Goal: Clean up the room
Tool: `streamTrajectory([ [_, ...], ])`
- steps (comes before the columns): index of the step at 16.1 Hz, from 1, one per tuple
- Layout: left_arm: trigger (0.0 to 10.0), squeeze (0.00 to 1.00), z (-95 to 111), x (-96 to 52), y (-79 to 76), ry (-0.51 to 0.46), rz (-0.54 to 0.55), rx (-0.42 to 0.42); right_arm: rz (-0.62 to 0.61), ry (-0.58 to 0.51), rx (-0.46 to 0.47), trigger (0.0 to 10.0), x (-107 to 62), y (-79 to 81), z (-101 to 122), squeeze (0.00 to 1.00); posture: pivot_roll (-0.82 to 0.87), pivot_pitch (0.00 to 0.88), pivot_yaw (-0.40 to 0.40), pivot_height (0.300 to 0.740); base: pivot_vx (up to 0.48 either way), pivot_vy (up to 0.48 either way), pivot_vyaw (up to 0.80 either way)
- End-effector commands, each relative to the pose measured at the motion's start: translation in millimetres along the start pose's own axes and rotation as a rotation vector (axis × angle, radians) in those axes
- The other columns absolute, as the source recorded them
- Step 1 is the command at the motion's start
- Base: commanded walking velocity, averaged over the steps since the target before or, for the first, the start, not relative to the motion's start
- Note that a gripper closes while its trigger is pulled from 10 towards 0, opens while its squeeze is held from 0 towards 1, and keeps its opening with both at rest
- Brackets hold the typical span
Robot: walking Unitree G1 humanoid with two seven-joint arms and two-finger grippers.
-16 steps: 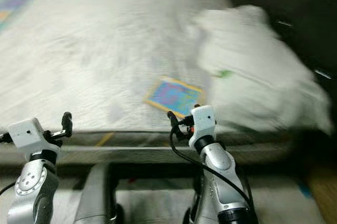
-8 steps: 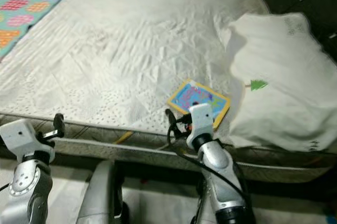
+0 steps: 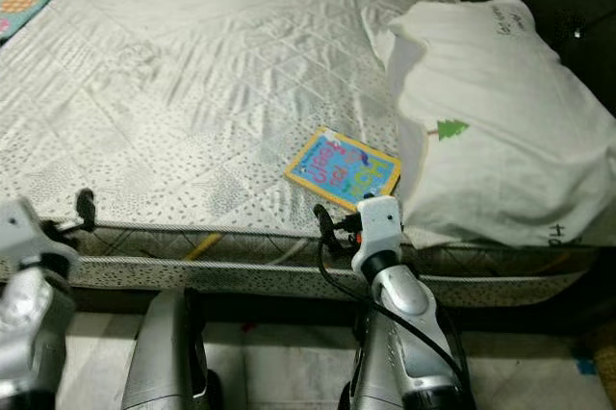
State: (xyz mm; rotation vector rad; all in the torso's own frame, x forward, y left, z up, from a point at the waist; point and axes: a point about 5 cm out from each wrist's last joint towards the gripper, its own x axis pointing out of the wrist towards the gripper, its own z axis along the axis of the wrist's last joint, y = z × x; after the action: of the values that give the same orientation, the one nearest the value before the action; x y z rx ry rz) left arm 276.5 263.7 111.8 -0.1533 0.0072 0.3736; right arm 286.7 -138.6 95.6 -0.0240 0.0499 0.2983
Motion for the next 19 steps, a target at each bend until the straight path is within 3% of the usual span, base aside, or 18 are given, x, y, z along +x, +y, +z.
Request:
streamTrajectory([
  [1,10.0,0.00,-4,6.6,0.1,0.048,-0.015,-0.013,-0.023,0.006,-0.009,10.0,-5.6,-5.2,1,0.00,-0.11,0.154,-0.022,0.477,0.000,0.000,0.00],
  [4,10.0,0.00,-7,24.4,-11.4,0.117,-0.100,-0.046,-0.048,0.025,-0.021,10.0,-16.7,-11.9,-1,0.00,-0.14,0.169,-0.030,0.477,0.000,0.000,0.00],
  [8,10.0,0.00,-16,34.2,-59.7,0.216,-0.335,-0.083,-0.073,0.056,-0.034,10.0,-37.8,-21.3,1,0.00,-0.18,0.200,-0.048,0.477,0.000,0.000,0.00],
  [10,10.0,0.00,-18,33.0,-77.2,0.213,-0.404,-0.059,-0.041,0.073,0.060,10.0,-48.6,-17.0,3,0.00,-0.20,0.210,-0.045,0.477,0.000,0.000,0.00],
  [11,10.0,0.00,-21,29.8,-89.1,0.214,-0.432,-0.080,0.083,0.105,0.107,10.0,-50.9,0.3,4,0.00,-0.21,0.210,-0.043,0.477,0.000,0.000,0.00],
  [12,10.0,0.00,-25,25.0,-96.4,0.231,-0.472,-0.091,0.120,0.099,0.083,10.0,-51.8,6.5,5,0.00,-0.20,0.204,-0.047,0.477,0.000,0.000,0.00],
  [15,10.0,0.00,-38,10.8,-112.6,0.317,-0.656,-0.106,0.034,0.109,0.072,10.0,-53.3,2.4,5,0.00,-0.20,0.200,-0.040,0.477,0.000,0.000,0.00],
  [17,10.0,0.00,-31,15.3,-119.2,0.285,-0.685,-0.129,-0.018,0.114,0.053,10.0,-64.8,-8.2,7,0.00,-0.21,0.202,-0.029,0.477,0.000,0.000,0.00],
  [19,10.0,0.00,-11,35.0,-118.6,0.181,-0.593,-0.173,-0.099,0.137,0.018,10.0,-82.9,-24.0,5,0.00,-0.25,0.205,-0.021,0.477,0.000,0.000,0.00],
])
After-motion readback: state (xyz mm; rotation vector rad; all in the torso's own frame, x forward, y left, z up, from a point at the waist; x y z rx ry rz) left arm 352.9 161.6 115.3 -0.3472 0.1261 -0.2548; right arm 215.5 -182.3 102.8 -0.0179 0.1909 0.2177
